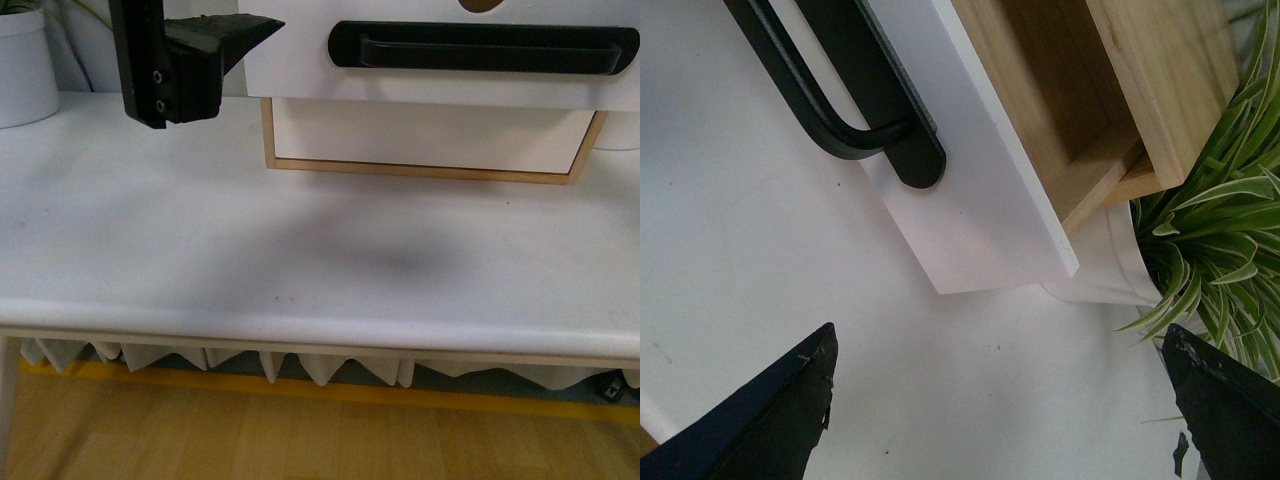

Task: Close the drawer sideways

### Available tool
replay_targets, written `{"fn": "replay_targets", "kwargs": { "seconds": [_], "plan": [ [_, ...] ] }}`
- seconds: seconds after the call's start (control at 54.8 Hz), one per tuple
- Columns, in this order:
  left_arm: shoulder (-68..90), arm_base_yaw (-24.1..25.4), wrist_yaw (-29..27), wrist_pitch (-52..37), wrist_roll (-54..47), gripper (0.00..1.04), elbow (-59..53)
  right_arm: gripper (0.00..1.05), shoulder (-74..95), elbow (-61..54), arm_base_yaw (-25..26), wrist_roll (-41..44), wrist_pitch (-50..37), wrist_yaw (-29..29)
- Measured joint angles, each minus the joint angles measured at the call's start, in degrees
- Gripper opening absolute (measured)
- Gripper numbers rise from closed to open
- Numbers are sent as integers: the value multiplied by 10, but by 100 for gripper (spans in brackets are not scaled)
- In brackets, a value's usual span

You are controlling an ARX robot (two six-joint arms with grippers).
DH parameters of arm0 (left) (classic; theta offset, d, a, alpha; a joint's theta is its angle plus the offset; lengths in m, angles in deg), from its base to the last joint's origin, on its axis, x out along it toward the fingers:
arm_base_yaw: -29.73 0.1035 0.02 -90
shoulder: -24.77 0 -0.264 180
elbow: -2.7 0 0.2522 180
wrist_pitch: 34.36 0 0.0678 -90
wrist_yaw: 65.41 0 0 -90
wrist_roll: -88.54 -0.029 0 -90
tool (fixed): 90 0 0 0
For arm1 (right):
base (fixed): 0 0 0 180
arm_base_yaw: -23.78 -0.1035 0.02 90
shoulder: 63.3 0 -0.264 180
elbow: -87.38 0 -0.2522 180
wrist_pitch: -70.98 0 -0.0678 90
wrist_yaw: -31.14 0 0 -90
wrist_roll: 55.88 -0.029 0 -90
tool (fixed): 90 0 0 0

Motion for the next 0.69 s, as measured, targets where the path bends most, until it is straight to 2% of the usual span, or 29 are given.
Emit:
{"fn": "replay_targets", "kwargs": {
  "seconds": [0.694],
  "plan": [
    [93, -10, -10, 11, -22, 98, 97, 95, 98, 88, -12, 3, -10, 8]
  ]
}}
